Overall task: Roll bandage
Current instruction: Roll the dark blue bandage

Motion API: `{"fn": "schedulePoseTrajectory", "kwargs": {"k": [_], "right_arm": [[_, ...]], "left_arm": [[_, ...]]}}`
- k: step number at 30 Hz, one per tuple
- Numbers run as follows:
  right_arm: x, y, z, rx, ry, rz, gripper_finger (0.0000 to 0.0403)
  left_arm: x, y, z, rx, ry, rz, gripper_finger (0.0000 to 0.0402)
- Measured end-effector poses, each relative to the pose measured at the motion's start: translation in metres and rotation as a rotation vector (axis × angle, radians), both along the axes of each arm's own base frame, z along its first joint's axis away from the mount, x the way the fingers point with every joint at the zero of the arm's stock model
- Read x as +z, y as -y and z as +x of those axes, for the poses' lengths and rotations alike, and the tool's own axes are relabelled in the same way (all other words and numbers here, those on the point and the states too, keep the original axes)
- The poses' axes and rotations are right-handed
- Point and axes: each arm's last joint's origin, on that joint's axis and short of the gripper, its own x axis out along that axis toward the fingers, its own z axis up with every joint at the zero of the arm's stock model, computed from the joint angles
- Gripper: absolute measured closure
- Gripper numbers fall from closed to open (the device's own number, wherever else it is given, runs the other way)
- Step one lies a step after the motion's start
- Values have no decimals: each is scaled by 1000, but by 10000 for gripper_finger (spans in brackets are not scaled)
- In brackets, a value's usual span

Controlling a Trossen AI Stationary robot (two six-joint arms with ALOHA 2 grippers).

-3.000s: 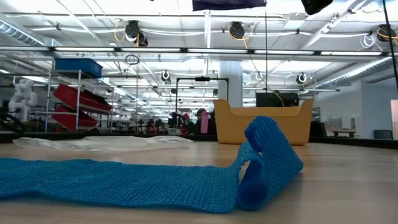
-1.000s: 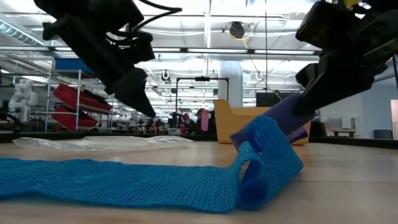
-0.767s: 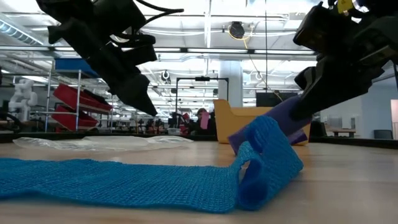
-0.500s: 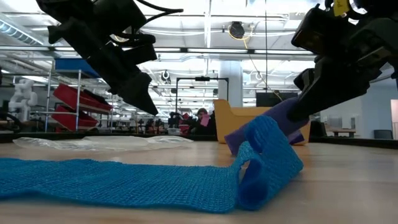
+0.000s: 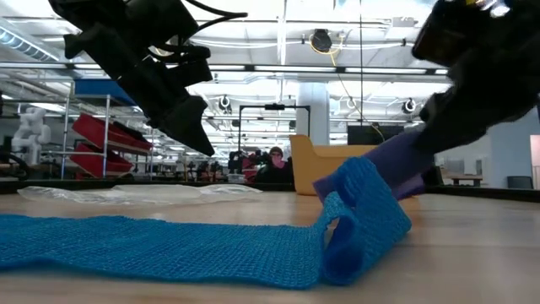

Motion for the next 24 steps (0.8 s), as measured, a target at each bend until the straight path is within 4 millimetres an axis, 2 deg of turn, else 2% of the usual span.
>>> {"fn": "schedulePoseTrajectory", "kwargs": {"k": [3, 8, 11, 17, 24], "right_arm": [[-1, -7, -6, 65, -13, -54, 238], [-11, -6, -15, 100, -76, -296, 216], [-13, -6, -15, 152, -94, -367, 204], [-14, -12, -19, 315, -127, -346, 188], [-17, -18, -25, 420, -207, -229, 196]], "left_arm": [[0, 0, 0, 0, 4, -1, 217], [3, 2, 4, -14, 50, -21, 217], [5, 3, 6, -30, 86, -40, 217], [12, 6, 14, -86, 195, -106, 217], [27, 17, 24, -234, 355, -143, 217]]}}
